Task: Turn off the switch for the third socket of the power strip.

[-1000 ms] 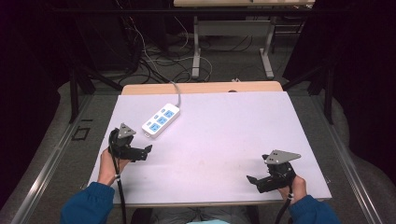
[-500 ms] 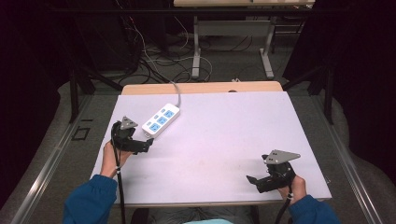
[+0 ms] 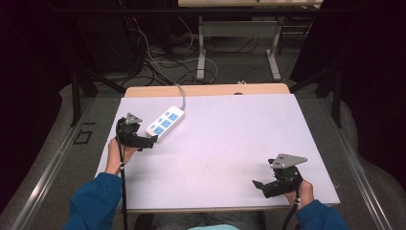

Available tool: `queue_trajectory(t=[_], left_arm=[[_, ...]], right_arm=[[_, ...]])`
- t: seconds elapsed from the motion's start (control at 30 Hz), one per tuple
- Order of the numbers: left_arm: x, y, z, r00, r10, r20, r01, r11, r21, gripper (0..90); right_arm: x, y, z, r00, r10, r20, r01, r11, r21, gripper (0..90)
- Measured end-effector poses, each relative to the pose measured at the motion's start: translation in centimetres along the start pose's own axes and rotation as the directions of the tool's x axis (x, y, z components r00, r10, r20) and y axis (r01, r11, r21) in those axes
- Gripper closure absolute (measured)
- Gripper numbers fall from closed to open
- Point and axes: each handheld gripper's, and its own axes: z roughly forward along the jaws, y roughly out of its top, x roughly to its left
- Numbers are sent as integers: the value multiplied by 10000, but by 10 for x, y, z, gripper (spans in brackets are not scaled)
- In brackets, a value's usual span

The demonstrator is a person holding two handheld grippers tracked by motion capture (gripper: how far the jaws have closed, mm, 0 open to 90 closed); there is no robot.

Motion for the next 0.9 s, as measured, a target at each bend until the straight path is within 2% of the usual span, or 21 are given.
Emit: queue_trajectory(t=[0.07, 0.13, 0.17, 0.27, 0.33, 0.37, 0.7, 0.9], left_arm=[[0, 1, 2, 10000, -75, -23, 75, 10000, -34, 0], [1, 2, 4, 10000, 14, -68, -14, 10000, 29, 0], [1, 2, 6, 9998, -17, -188, 15, 9999, -100, 0], [2, 4, 9, 9999, 18, -105, -17, 9999, 128, 0], [3, 7, 11, 9999, 2, -102, 0, 9999, 129, 0], [3, 7, 13, 9999, -25, -130, 25, 10000, -17, 0], [4, 16, 24, 9998, 99, -167, -98, 9999, 102, 0], [7, 22, 30, 9998, 9, -212, -8, 10000, 65, 4]], right_arm=[[0, 0, 0, 10000, 22, 28, -22, 10000, -30, 36], [-1, 0, 0, 10000, 12, -23, -12, 10000, -8, 36], [-1, 0, 0, 10000, -4, -40, 4, 10000, 9, 36], [0, 0, 0, 10000, 10, -21, -10, 10000, 34, 36], [0, 0, 0, 10000, 26, -34, -26, 10000, 29, 36], [0, 0, 0, 10000, 22, -30, -22, 10000, 2, 36], [0, 0, 0, 10000, 29, -40, -29, 10000, 27, 37], [0, 0, 0, 10000, 37, -7, -37, 10000, -1, 38]])
